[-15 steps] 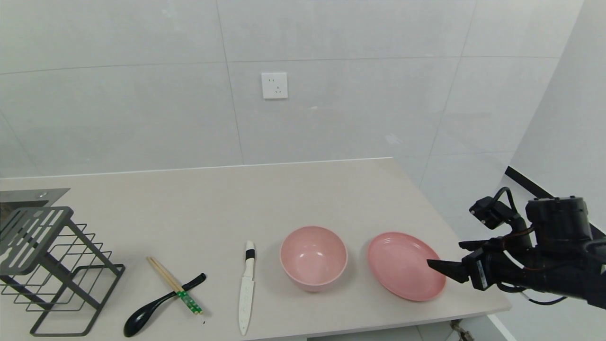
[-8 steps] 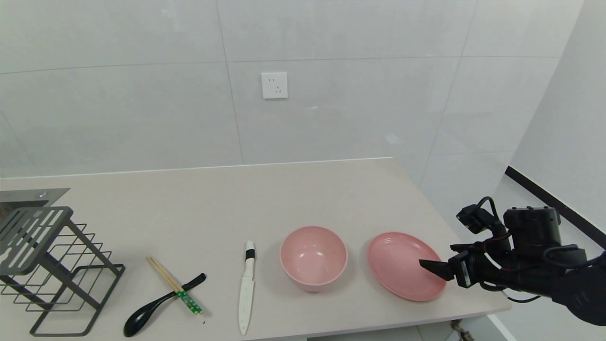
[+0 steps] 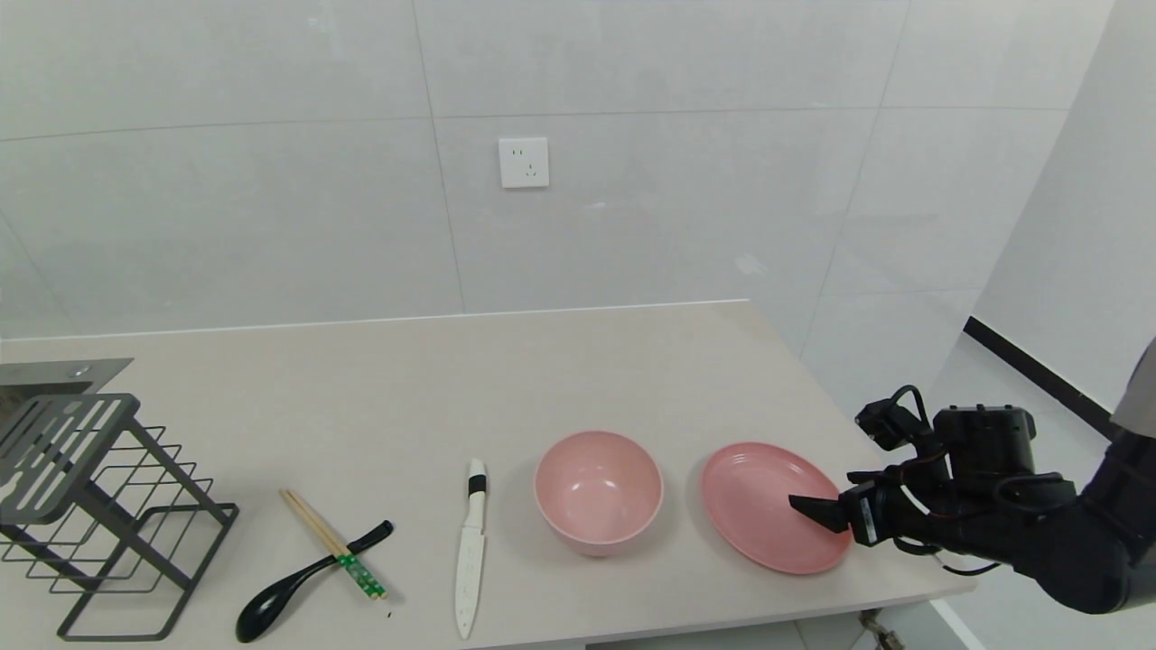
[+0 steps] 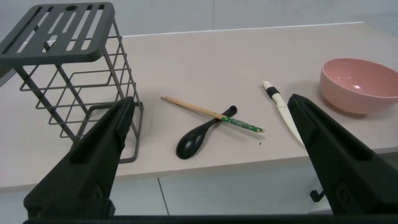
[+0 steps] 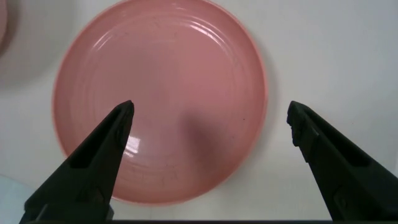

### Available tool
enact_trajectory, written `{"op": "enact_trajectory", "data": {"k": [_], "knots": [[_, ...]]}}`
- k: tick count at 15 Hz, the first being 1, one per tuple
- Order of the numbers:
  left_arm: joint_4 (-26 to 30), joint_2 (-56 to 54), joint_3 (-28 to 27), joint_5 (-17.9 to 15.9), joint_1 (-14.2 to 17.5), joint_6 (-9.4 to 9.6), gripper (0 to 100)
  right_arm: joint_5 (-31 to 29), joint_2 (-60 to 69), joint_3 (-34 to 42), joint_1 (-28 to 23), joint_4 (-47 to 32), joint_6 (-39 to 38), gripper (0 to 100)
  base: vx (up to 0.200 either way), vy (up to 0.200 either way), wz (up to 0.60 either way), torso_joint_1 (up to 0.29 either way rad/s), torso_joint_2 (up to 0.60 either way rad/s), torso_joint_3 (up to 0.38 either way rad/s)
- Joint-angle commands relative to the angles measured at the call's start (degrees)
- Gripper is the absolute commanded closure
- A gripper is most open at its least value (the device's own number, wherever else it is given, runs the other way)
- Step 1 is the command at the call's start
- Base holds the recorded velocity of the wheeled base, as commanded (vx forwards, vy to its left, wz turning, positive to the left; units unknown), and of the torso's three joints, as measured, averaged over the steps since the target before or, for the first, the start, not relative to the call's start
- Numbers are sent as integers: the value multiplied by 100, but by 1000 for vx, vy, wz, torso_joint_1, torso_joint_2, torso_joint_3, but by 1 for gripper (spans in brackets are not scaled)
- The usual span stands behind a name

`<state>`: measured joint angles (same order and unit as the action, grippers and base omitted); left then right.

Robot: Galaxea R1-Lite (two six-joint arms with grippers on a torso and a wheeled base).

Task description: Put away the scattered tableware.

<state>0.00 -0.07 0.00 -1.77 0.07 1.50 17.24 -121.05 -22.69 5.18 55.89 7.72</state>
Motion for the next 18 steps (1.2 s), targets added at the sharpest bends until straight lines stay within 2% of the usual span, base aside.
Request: {"op": "enact_trajectory", "data": {"k": [1, 18], "knots": [[0, 7, 0, 1, 1, -1, 0, -1, -182, -69, -35, 18, 2, 0, 0, 0, 0, 0, 0, 0], [0, 7, 0, 1, 1, -1, 0, -89, -709, -315, 106, 176, -16, 0, 0, 0, 0, 0, 0, 0]]}}
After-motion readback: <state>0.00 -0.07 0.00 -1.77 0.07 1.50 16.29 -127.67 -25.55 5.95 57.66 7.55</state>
